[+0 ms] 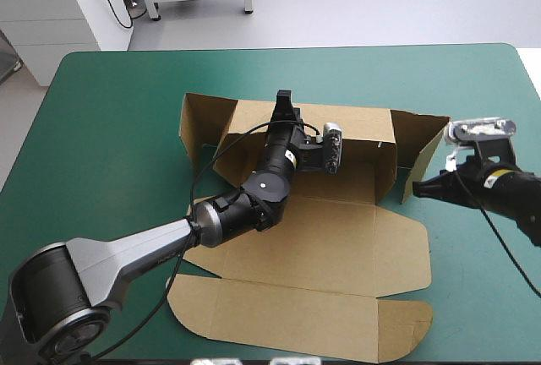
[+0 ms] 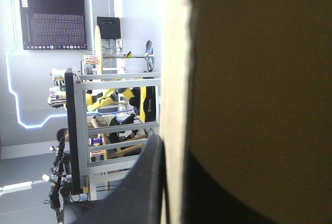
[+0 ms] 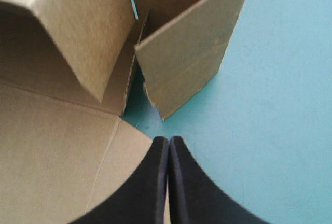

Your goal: Fold the box

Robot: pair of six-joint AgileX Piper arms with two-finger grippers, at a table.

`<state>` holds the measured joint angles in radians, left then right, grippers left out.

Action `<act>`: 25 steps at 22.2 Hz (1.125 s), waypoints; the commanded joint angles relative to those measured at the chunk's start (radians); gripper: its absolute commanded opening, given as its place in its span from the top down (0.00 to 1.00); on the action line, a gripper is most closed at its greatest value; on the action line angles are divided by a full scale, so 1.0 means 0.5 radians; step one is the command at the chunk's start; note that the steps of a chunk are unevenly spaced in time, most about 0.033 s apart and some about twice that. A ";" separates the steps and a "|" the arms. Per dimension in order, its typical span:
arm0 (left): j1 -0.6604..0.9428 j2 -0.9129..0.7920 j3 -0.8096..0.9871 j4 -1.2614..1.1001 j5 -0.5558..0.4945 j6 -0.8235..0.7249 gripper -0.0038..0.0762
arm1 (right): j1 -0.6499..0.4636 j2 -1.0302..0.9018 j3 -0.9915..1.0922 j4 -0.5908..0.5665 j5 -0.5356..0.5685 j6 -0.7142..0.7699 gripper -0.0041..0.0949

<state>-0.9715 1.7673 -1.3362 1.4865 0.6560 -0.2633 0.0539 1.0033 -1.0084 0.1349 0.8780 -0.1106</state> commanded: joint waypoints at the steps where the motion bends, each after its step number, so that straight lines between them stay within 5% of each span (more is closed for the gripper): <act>1: -0.012 -0.081 0.016 0.137 0.021 -0.048 0.96 | -0.018 0.167 -0.283 0.015 -0.121 -0.003 0.98; 15: -0.012 -0.081 0.105 0.251 0.024 -0.185 0.96 | -0.018 1.123 -1.361 0.015 0.026 -0.005 0.98; 25: -0.012 -0.081 0.105 0.234 0.024 -0.235 0.96 | -0.018 1.281 -1.405 -0.031 0.534 -0.101 0.98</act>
<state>-0.9715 1.7663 -1.2708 1.6263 0.6550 -0.3653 0.0539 1.6930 -1.6779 0.1189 1.1064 -0.1267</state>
